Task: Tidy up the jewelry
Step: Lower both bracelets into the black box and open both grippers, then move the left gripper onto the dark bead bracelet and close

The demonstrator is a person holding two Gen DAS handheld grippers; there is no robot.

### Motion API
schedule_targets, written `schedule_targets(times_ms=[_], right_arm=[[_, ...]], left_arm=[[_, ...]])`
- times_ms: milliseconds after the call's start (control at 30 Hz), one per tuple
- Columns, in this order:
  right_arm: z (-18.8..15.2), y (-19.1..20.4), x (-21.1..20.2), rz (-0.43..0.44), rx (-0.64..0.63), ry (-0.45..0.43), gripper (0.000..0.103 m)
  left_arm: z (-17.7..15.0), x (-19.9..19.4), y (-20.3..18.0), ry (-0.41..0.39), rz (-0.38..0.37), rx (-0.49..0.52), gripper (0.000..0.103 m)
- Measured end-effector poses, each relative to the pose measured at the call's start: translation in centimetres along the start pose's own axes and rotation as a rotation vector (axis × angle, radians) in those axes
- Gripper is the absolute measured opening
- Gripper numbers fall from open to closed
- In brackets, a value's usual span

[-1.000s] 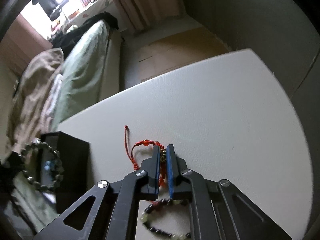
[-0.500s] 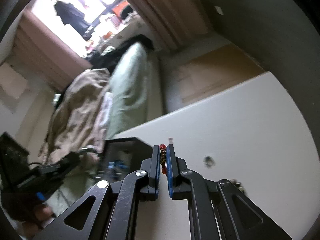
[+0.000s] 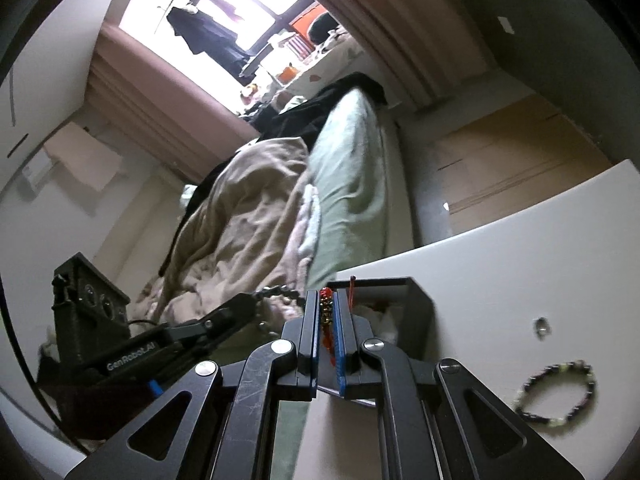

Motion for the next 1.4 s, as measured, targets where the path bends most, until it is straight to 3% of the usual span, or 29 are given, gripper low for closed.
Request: schedule_targets(times_ms=[267, 467, 600, 667, 733, 800, 1167, 1267, 1367, 1400], right_arm=[[-0.1, 0.7, 1.3, 0.091, 0.062, -0.020, 0.008], [-0.8, -0.5, 3.1, -0.089, 0.020, 0.029, 0.008], [-0.9, -1.4, 3.2, -0.118, 0.044, 0.068, 0.009], [-1.0, -1.6, 3.6, -0.110, 0.052, 0.115, 0.020], [-1.1, -1.9, 3.3, -0.113, 0.061, 0.106, 0.042], [-1.2, -2.1, 2.7, -0.131, 0.061, 0.083, 0.045], [-1.0, -5.8, -1.7, -0.197, 0.119, 0.060, 0.045], [-0.6, -6.8, -3.2, -0.226, 0.125, 0.039, 0.045], [-0.2, -8.1, -4.6, -0.245, 0.144, 0.025, 0.045], [0.0, -8.6, -5.0, -0.249, 0.152, 0.021, 0.045]], left_arm=[[0.0, 0.8, 0.0, 0.014, 0.003, -0.004, 0.008], [0.1, 1.2, 0.3, 0.021, 0.015, -0.012, 0.008], [0.0, 1.4, 0.2, 0.026, 0.014, -0.016, 0.008], [-0.2, 1.5, 0.1, 0.030, 0.014, -0.011, 0.008], [-0.4, 1.5, -0.1, 0.034, 0.015, -0.007, 0.008], [-0.5, 1.5, -0.1, 0.036, 0.017, -0.005, 0.008], [-2.0, 2.6, -2.2, 0.051, -0.029, 0.029, 0.008], [-2.1, 3.3, -1.9, 0.046, 0.003, -0.011, 0.009], [-2.4, 4.4, -1.4, 0.098, 0.016, -0.056, 0.014], [-2.5, 4.7, -1.3, 0.111, 0.020, -0.064, 0.024]])
Point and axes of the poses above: each gripper's, at about its wrist camera, not at the fingertips, and x roughly the way its jaws point, y to its left, z to its top, the point moved 4 cm from there along x, roughly the way its jaws point, and after that the axes turned 5 degrees about -z, right-handed, at the moved point
